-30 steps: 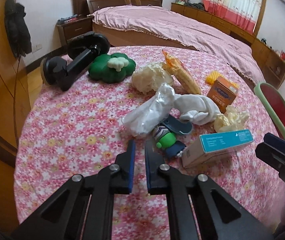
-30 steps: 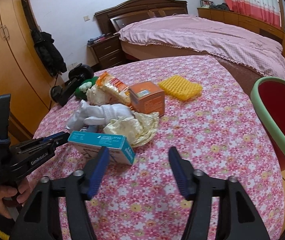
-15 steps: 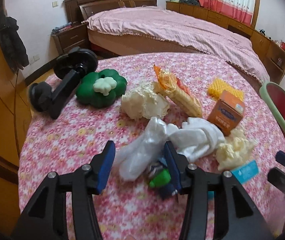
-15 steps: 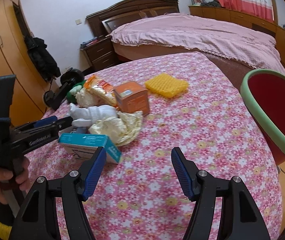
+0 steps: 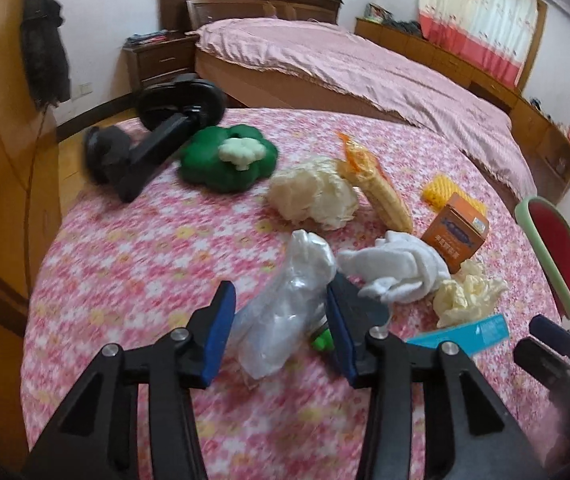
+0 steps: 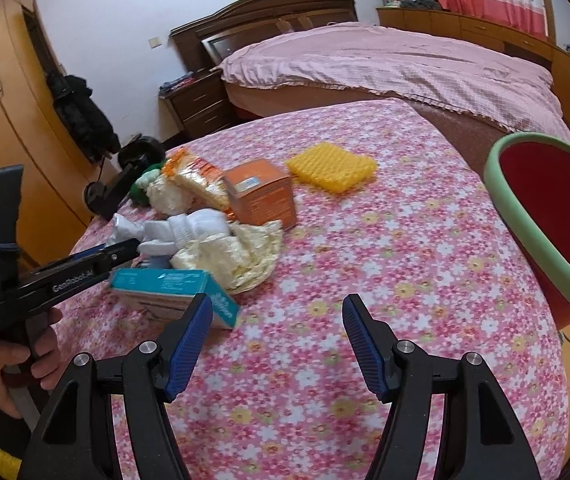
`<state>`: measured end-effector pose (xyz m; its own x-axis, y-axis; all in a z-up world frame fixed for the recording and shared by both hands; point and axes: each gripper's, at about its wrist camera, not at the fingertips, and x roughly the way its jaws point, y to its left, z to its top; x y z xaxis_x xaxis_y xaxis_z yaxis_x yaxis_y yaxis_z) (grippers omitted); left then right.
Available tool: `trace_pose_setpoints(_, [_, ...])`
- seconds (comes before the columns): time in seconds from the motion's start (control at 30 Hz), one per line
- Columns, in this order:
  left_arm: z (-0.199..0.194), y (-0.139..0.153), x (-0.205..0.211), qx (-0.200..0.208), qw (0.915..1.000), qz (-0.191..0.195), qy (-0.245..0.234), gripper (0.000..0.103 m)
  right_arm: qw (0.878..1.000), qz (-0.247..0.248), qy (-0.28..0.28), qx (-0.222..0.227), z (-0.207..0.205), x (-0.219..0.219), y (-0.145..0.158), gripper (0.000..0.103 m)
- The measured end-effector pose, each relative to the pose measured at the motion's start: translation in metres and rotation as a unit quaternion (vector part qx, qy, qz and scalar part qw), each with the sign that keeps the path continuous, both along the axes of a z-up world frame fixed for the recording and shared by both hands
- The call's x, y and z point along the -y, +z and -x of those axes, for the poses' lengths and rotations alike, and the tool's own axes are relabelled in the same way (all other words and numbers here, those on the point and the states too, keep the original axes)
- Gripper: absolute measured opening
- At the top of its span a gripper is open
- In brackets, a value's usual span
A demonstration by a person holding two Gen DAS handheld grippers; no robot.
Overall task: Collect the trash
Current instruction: 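Grasp the clear plastic bag with the left tool, then grasp the white medicine box with right tool while left tool holds plastic bag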
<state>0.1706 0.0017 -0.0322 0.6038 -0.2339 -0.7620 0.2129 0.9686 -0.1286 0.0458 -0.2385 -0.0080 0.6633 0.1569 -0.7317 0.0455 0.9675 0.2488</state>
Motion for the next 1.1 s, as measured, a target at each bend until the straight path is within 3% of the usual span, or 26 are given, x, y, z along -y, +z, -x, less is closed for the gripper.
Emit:
trace_pose_setpoints(0.53, [0.06, 0.0, -0.049, -0.003, 0.9989, 0.019, 0.042, 0.046, 0.993, 0.001, 0.115, -0.004, -0.035, -0.066, -0.01, 0.071])
trace_pose_setpoints(0.87, [0.074, -0.004, -0.059, -0.007, 0.998, 0.023, 0.059, 0.046, 0.979, -0.006, 0.204, -0.004, -0.01, -0.104, -0.01, 0.07])
trace_pose_setpoints(1.1, [0.083, -0.006, -0.069, -0.011, 0.9967, 0.029, 0.075, 0.046, 0.977, 0.055, 0.205, 0.012, -0.009, -0.113, -0.002, 0.07])
